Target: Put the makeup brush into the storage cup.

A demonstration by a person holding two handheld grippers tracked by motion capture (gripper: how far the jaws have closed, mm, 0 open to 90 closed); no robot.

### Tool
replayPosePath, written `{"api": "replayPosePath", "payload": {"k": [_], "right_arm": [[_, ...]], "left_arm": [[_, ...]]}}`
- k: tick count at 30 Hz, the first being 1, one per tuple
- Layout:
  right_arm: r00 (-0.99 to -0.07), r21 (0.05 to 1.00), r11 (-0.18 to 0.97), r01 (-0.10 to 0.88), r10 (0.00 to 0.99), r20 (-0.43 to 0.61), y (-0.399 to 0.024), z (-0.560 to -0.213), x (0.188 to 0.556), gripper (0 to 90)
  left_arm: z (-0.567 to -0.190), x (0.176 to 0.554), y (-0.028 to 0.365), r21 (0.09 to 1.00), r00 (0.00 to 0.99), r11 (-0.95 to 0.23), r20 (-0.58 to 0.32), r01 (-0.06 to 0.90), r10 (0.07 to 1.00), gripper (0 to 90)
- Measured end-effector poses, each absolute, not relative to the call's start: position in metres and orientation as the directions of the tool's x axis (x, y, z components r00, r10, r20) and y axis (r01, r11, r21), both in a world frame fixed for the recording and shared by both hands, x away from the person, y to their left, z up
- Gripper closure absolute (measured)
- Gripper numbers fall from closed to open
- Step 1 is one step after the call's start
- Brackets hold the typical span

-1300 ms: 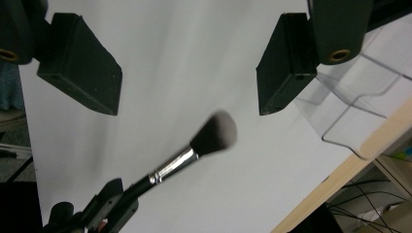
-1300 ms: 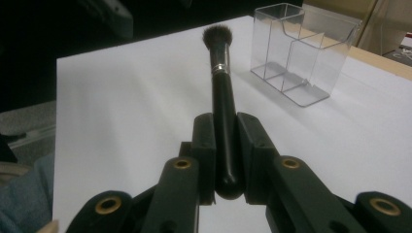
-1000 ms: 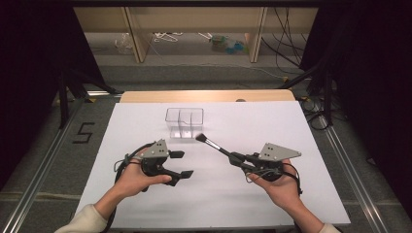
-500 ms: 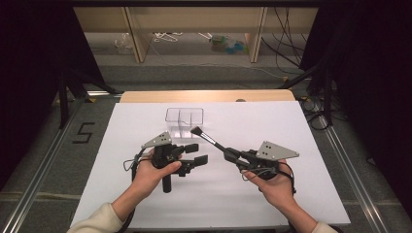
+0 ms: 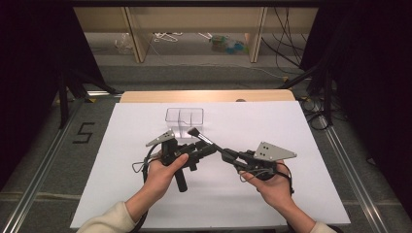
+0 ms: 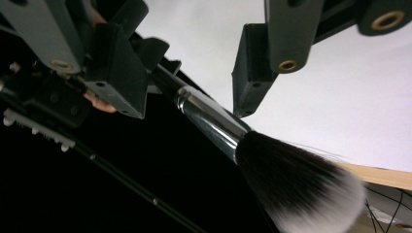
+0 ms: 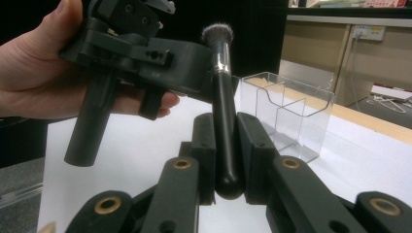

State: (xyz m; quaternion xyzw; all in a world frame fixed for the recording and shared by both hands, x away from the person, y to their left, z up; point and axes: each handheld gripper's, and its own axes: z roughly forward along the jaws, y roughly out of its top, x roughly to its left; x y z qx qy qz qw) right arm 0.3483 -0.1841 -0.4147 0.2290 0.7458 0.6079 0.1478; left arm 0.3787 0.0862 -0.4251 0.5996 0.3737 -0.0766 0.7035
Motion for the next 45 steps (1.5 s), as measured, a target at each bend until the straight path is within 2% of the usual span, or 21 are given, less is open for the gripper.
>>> {"api": "replayPosePath", "payload": {"k": [9, 13, 15, 18, 19, 20, 23, 25, 34, 45], "right_arm": [[-0.855, 0.975, 0.184, 0.123, 0.518, 0.011, -0.179, -0.418, 0.347, 79.2], [-0.852, 0.962, 0.239, 0.134, 0.523, -0.011, -0.172, -0.425, 0.346, 77.9], [-0.86, 0.95, 0.279, 0.14, 0.509, -0.023, -0.168, -0.428, 0.346, 75.1], [-0.861, 0.943, 0.29, 0.163, 0.509, -0.008, -0.161, -0.43, 0.345, 61.3], [-0.861, 0.943, 0.29, 0.163, 0.509, -0.008, -0.161, -0.43, 0.345, 61.3], [-0.859, 0.938, 0.299, 0.172, 0.512, -0.005, -0.161, -0.431, 0.346, 52.2], [-0.855, 0.933, 0.286, 0.22, 0.516, 0.044, -0.164, -0.434, 0.349, 42.4], [-0.853, 0.932, 0.283, 0.225, 0.52, 0.048, -0.165, -0.436, 0.35, 37.9], [-0.851, 0.928, 0.294, 0.231, 0.524, 0.046, -0.17, -0.436, 0.35, 31.2], [-0.857, 0.939, 0.285, 0.193, 0.515, 0.019, -0.157, -0.437, 0.35, 31.2]], "left_arm": [[-0.424, 0.381, 0.087, 0.77, 0.698, 0.311, -0.637, 0.558, 0.326, 65.9], [-0.417, 0.378, 0.084, 0.806, 0.739, 0.279, -0.59, 0.521, 0.324, 74.5], [-0.413, 0.376, 0.081, 0.839, 0.762, 0.24, -0.544, 0.488, 0.352, 77.2], [-0.405, 0.374, 0.079, 0.881, 0.785, 0.175, -0.472, 0.44, 0.4, 77.4], [-0.405, 0.374, 0.079, 0.881, 0.785, 0.175, -0.472, 0.44, 0.4, 77.4], [-0.4, 0.373, 0.08, 0.906, 0.803, 0.131, -0.418, 0.402, 0.426, 77.5], [-0.395, 0.37, 0.08, 0.92, 0.799, 0.095, -0.378, 0.38, 0.467, 77.5], [-0.389, 0.368, 0.082, 0.943, 0.804, 0.03, -0.3, 0.333, 0.514, 77.5], [-0.382, 0.361, 0.081, 0.957, 0.786, -0.118, -0.142, 0.263, 0.602, 77.6], [-0.387, 0.359, 0.073, 0.948, 0.78, -0.17, -0.111, 0.269, 0.616, 77.6]]}}
